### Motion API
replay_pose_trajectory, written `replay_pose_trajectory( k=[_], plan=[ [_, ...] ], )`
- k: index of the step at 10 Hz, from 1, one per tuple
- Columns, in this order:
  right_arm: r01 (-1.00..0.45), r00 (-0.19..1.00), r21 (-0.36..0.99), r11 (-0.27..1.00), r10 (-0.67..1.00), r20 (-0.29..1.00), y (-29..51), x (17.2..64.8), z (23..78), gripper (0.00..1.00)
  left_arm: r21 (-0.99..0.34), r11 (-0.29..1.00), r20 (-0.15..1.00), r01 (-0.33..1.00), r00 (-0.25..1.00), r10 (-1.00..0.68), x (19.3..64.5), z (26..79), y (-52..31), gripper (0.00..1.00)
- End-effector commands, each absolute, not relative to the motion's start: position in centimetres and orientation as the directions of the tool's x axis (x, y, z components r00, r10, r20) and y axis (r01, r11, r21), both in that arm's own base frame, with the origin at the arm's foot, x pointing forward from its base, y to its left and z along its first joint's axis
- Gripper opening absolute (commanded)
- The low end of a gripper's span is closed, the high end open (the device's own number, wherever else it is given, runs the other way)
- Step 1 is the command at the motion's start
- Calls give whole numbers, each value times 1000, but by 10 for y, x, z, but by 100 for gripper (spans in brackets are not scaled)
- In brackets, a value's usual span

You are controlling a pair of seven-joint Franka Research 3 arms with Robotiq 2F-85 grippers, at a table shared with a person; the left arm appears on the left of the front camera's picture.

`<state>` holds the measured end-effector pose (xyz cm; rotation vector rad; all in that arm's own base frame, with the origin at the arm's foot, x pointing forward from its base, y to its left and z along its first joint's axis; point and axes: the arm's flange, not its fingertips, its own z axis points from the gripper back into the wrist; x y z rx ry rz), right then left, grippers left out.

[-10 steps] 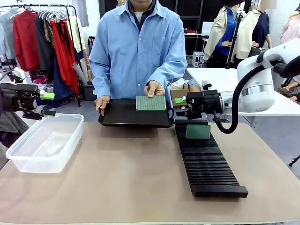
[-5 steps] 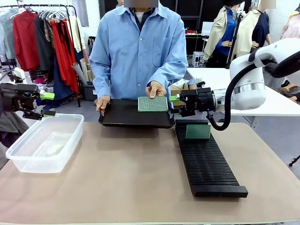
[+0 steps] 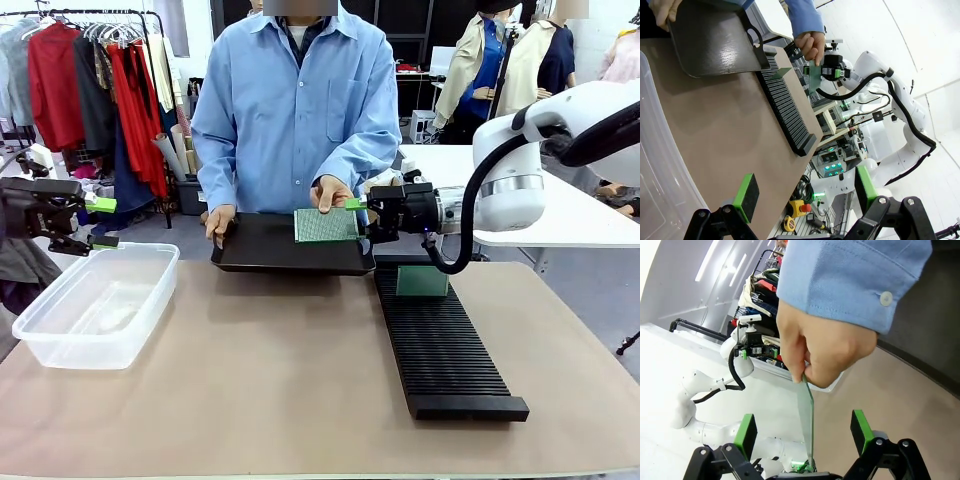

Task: Sort PCBs into racks and boxes based on the side picked up.
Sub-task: Pick up the Blank PCB handed by the Human.

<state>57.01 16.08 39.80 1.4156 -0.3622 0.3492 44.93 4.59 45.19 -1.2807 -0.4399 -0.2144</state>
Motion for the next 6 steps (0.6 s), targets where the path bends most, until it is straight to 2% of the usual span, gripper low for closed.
replay_pose_trajectory(
  k=[1,4,5,6],
  plan=[
    [-477,878,875,83,1,479,172,582,397,100,-875,281,432,393,898,89,449,453,46,100],
    [-484,873,872,77,-19,487,175,587,396,100,-875,281,432,393,898,89,449,453,46,100],
    [-485,873,871,78,-20,488,173,588,395,96,-875,281,432,393,898,89,449,453,46,100],
    [-485,873,871,78,-22,488,172,588,394,76,-875,281,432,393,898,89,449,453,46,100]
  ],
)
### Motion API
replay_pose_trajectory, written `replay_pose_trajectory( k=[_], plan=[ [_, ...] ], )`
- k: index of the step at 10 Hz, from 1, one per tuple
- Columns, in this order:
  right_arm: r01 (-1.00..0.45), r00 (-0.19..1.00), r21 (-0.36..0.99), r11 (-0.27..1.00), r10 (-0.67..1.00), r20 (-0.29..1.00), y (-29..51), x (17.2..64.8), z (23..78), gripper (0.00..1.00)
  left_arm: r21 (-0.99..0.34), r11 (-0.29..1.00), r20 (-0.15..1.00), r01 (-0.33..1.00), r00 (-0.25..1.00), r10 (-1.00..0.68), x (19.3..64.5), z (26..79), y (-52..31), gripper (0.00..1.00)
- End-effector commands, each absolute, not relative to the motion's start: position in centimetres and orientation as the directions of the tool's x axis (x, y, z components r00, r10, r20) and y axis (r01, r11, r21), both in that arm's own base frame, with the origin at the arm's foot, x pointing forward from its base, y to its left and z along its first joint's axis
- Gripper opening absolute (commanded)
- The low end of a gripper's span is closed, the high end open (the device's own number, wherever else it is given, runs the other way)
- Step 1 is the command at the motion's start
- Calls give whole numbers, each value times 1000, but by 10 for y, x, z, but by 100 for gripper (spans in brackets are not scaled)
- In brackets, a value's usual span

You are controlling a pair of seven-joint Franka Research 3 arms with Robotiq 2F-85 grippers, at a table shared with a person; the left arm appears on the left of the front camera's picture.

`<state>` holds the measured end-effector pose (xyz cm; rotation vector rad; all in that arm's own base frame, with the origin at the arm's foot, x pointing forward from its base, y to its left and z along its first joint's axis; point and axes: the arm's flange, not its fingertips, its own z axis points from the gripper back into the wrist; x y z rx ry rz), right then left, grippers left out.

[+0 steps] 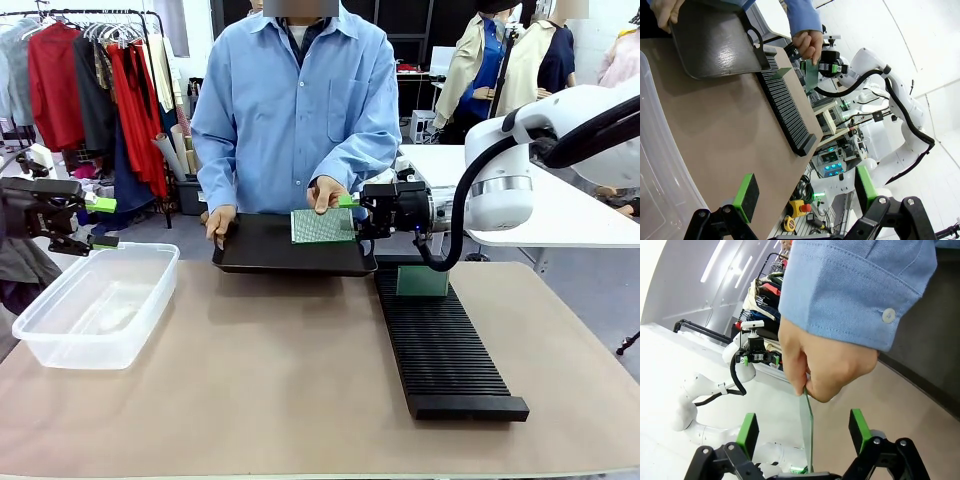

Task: Sort PCBs into racks and boxes based on the side picked up.
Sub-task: Pick up the Blank PCB handed by the Human.

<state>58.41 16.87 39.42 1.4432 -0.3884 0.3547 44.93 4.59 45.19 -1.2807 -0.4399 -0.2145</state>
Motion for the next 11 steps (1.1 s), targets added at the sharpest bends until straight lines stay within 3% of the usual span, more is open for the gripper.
replay_pose_trajectory(
  k=[1,4,11],
  plan=[
    [-483,874,872,77,-19,486,172,588,393,56,-875,281,432,393,898,89,449,453,46,100],
    [-477,877,875,81,-12,480,171,587,393,0,-875,281,432,393,898,89,449,453,46,100],
    [-435,900,894,111,16,436,175,590,389,0,-875,281,432,393,898,89,449,453,46,100]
  ],
)
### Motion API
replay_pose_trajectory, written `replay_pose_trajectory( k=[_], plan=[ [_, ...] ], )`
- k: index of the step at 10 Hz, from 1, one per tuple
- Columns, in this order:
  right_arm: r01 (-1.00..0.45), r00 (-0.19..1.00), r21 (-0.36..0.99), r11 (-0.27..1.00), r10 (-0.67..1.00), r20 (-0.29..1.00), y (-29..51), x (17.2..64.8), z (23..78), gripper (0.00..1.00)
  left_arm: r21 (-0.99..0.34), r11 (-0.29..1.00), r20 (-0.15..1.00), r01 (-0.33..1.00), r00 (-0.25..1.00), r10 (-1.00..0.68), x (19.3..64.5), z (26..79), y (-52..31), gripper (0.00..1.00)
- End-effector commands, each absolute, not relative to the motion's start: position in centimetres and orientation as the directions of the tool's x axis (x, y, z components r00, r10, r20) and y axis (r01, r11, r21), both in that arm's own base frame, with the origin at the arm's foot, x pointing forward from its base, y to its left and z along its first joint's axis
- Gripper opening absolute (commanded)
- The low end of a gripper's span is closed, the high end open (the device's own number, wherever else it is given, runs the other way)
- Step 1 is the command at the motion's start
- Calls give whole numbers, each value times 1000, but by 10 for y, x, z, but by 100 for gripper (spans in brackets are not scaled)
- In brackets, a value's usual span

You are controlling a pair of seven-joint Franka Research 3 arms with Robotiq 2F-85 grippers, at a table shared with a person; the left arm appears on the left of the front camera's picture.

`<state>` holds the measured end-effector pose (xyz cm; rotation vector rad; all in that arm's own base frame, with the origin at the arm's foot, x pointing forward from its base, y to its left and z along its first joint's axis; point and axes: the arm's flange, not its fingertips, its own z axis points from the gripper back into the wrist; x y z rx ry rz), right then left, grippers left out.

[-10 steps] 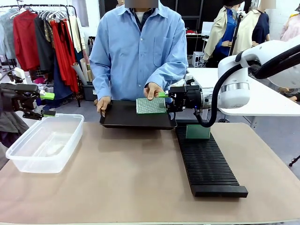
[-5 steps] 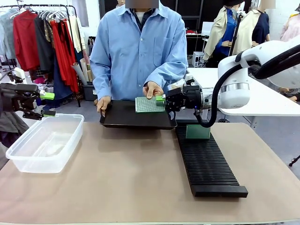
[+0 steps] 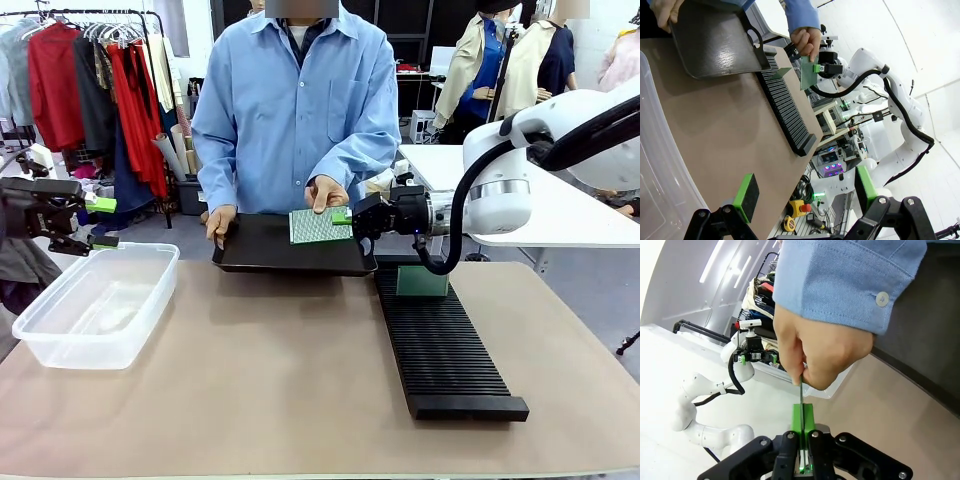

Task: Sort PCBs into racks and boxes based on the side picked up.
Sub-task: Pick up the Blank PCB handed by the Human, then if the short side of the Blank PCB is picked up, insert it into the PCB Rack ; if the long side is picked up, place it in the Organizing box.

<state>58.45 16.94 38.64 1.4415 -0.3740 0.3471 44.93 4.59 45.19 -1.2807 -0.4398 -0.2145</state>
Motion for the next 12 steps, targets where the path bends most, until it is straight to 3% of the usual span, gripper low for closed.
replay_pose_trajectory(
  k=[1,12],
  plan=[
    [-428,904,897,108,24,428,174,590,388,0,-875,281,432,393,898,89,449,453,46,100],
    [-445,895,890,99,7,447,169,584,386,0,-875,281,432,393,898,89,449,453,46,100]
  ],
)
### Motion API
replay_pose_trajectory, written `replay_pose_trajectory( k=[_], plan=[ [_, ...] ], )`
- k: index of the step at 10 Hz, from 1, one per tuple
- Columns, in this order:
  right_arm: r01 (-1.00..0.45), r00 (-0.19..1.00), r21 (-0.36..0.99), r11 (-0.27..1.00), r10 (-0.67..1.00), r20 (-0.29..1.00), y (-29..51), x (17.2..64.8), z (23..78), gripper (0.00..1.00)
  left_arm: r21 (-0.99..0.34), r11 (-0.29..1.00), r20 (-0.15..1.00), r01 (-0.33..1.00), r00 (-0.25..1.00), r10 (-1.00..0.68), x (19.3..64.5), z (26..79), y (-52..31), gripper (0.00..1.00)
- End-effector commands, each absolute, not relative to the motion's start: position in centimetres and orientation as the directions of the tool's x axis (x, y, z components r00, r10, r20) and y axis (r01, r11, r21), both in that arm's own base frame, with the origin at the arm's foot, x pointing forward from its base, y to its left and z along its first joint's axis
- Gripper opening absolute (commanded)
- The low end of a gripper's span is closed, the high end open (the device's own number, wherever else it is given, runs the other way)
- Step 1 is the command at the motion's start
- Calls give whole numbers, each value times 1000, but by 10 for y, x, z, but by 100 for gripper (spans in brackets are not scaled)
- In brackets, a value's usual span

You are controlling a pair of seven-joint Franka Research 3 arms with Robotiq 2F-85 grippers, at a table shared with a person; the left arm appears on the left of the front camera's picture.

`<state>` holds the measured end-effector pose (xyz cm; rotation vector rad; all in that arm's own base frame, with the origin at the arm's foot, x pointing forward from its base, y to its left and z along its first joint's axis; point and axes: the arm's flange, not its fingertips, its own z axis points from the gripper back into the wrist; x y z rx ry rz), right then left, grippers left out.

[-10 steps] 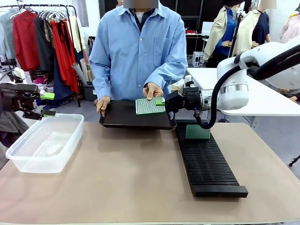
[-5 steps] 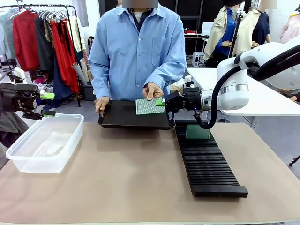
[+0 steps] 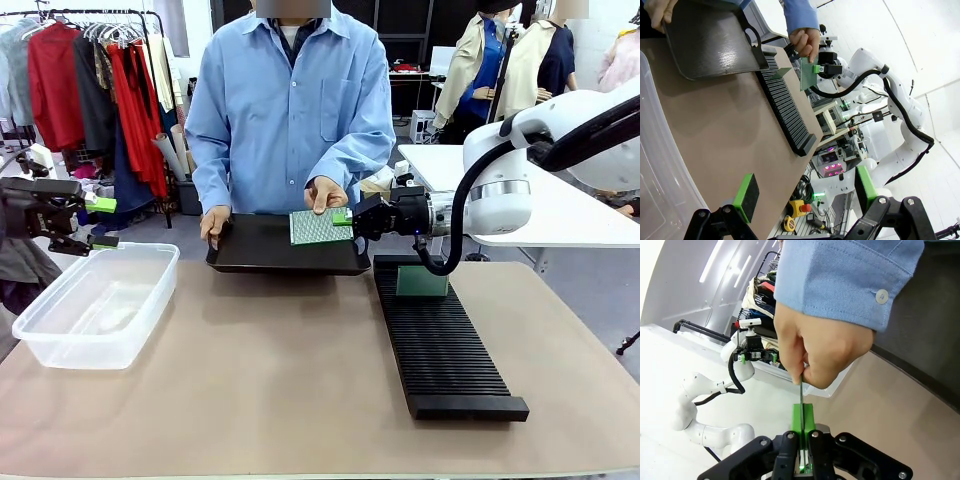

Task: Sort PCBs into racks and boxes based on the side picked up.
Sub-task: If the short side of the Blank PCB is picked up, insert it into the PCB Rack ; if the long side is picked up, place it in the Organizing box.

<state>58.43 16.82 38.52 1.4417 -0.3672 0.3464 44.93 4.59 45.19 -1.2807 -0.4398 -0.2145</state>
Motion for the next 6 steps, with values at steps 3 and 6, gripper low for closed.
replay_pose_trajectory(
  k=[3,6],
  plan=[
    [-445,895,890,99,7,447,169,584,386,0,-875,281,432,393,898,89,449,453,46,100],
    [-445,895,890,99,7,447,169,584,386,0,-875,281,432,393,898,89,449,453,46,100]
  ],
)
